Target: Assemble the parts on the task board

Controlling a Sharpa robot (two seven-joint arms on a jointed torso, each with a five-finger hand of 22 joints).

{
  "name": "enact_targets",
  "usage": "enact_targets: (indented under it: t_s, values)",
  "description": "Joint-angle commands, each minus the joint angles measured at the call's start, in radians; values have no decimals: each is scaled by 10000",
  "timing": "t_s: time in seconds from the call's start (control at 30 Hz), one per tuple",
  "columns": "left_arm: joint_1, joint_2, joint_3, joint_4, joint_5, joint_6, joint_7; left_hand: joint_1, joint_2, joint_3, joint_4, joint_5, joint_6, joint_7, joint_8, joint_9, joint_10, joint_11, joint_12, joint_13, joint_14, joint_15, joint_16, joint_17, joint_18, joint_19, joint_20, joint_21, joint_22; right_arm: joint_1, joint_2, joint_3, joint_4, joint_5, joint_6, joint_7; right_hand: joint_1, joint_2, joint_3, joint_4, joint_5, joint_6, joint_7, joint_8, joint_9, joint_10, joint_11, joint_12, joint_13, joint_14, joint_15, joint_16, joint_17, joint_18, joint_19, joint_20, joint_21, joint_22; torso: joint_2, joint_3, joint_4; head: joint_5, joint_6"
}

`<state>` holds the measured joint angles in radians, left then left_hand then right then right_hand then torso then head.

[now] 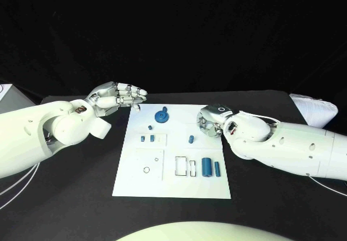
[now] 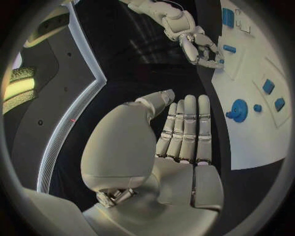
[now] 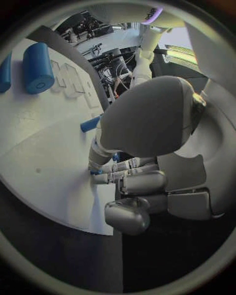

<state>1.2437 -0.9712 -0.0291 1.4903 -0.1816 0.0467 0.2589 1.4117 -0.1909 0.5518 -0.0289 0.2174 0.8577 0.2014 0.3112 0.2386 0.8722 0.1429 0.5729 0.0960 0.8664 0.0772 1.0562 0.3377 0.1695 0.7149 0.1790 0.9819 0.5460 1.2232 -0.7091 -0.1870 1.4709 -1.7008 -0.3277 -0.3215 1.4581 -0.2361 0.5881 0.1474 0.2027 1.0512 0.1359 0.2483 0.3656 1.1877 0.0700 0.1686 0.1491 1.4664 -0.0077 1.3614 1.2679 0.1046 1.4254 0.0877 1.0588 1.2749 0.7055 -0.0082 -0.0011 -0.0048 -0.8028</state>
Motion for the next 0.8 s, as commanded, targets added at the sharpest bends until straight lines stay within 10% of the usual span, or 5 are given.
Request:
enact_targets:
  t_s: [0.03, 0.8]
  values:
    - [11, 10, 9, 32, 77, 125, 109, 39, 88, -78, -5, -22, -66, 16, 66, -14, -48, 23, -41, -8, -61, 22, -44, -9, 138, 55, -18, -62, -7, -111, 60, -69, -27, -25, 356, -56, 64, 250, 168, -178, 56, 234, -56, 156, 80, 330, -87, -9, 33, 348, -119, -35, -90, -124, 84, -49, 146, 97, 0, 1, -12, 2, -10]
    - [9, 20, 9, -8, 74, 93, 124, 76, 90, -104, -17, -16, -83, 23, 74, -22, -109, 40, -77, -35, -79, 33, -75, -26, 136, 63, -15, -101, -33, -147, -177, -62, 258, -169, -1341, -216, -99, 357, 452, -598, 102, 389, -157, 354, 261, 772, -206, -117, 65, 355, -227, -72, -142, -207, 218, -175, 639, 444, -8, 9, -9, 19, 24]
